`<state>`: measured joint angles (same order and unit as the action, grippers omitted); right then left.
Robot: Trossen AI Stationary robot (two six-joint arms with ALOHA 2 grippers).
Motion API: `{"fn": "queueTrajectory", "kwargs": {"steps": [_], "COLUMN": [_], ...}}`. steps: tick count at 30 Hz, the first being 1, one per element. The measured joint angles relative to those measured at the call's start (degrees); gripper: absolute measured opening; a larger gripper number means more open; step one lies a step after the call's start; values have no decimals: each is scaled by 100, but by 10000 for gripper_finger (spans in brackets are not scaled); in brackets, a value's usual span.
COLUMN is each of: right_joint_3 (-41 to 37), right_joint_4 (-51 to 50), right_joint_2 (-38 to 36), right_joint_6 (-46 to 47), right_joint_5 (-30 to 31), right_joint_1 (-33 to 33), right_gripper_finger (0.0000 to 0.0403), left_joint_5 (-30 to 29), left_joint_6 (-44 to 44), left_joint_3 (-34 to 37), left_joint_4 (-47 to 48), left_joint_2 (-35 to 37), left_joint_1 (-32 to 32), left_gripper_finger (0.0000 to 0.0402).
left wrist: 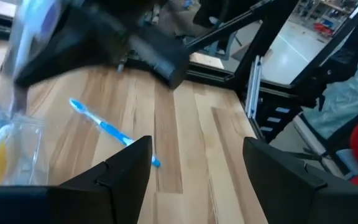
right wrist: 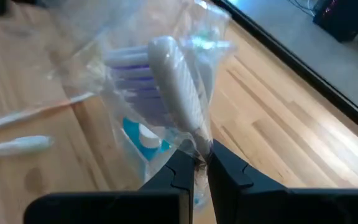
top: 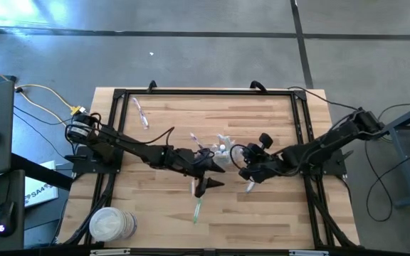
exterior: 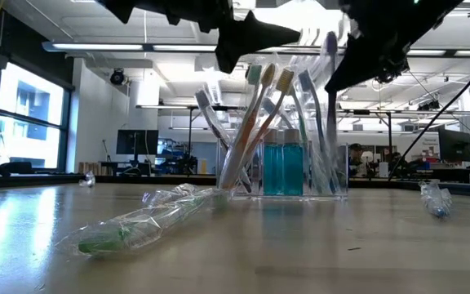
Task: Pick & Place toothbrushing station
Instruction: Put the bottom violet toothbrush into the wire organizer
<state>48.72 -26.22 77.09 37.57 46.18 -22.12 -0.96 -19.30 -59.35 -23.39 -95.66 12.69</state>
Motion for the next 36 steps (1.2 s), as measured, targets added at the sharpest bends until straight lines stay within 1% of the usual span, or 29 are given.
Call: {"fn": "queueTrajectory", "kwargs": {"steps": [2, 5, 9, 15, 22, 24, 26, 31, 36], "right_joint_3": [-70, -281, -472, -611, -858, -904, -924, -933, -928], "right_joint_4": [52, 424, 792, 903, 1425, 1543, 1498, 1493, 1497], "right_joint_2": [50, 73, 73, 73, 60, 60, 68, 77, 77], "right_joint_6": [10, -9, -123, -30, -36, -110, -163, -178, -318], "right_joint_5": [-202, -466, -568, -1014, -1162, -1157, -1237, -1208, -1200], "right_joint_1": [95, 208, 268, 505, 679, 691, 665, 586, 589], "right_gripper_finger": [17, 17, 17, 17, 22, 33, 50, 91, 140], "left_joint_5": [0, -21, 6, -21, -13, -1, -1, -1, -3], "left_joint_6": [120, 167, 152, 150, 148, 147, 148, 145, 145], "left_joint_3": [-2, -2, -2, 0, 0, 0, 0, 0, 0], "left_joint_4": [-1, 9, 122, 100, 91, 91, 92, 98, 136], "left_joint_2": [4, 4, 4, 2, 2, 2, 2, 2, 2], "left_joint_1": [20, 98, 102, 96, 92, 91, 91, 91, 91], "left_gripper_finger": [248, 248, 248, 248, 248, 248, 248, 248, 248]}}
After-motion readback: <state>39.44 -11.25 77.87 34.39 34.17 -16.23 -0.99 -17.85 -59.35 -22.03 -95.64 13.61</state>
